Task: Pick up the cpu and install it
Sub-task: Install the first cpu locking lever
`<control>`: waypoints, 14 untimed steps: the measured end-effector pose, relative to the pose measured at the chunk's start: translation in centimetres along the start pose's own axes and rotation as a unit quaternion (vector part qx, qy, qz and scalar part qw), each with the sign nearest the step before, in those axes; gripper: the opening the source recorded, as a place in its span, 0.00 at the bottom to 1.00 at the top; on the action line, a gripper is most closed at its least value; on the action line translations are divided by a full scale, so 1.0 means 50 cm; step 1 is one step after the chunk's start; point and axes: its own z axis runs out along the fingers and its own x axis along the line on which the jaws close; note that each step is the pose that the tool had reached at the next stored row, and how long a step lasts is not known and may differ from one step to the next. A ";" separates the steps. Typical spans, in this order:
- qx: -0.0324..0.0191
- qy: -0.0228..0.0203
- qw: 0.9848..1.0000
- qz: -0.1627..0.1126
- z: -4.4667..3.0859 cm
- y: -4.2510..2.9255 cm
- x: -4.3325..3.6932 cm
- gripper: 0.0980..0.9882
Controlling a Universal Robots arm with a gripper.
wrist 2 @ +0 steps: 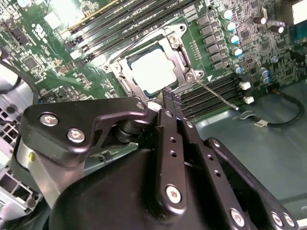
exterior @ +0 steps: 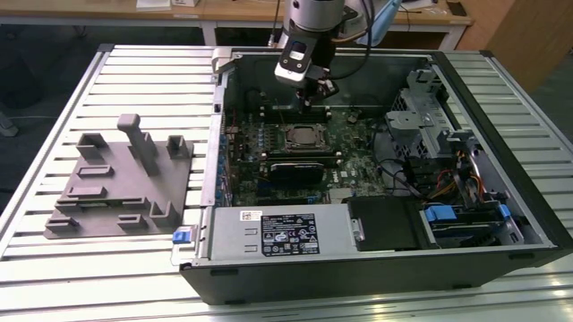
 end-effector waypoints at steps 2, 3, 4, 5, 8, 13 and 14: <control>0.000 0.000 1.000 -0.008 0.000 0.000 0.000 0.01; 0.000 0.000 1.000 -0.012 0.000 0.000 0.000 0.01; 0.000 0.000 1.000 -0.016 0.000 0.000 0.000 0.01; 0.000 0.001 1.000 -0.020 0.000 0.000 0.000 0.01; 0.000 0.001 0.999 -0.032 0.000 0.000 0.000 0.01; 0.001 0.001 0.999 -0.052 0.000 0.000 0.000 0.01; 0.001 0.001 0.998 -0.055 0.000 0.000 0.000 0.01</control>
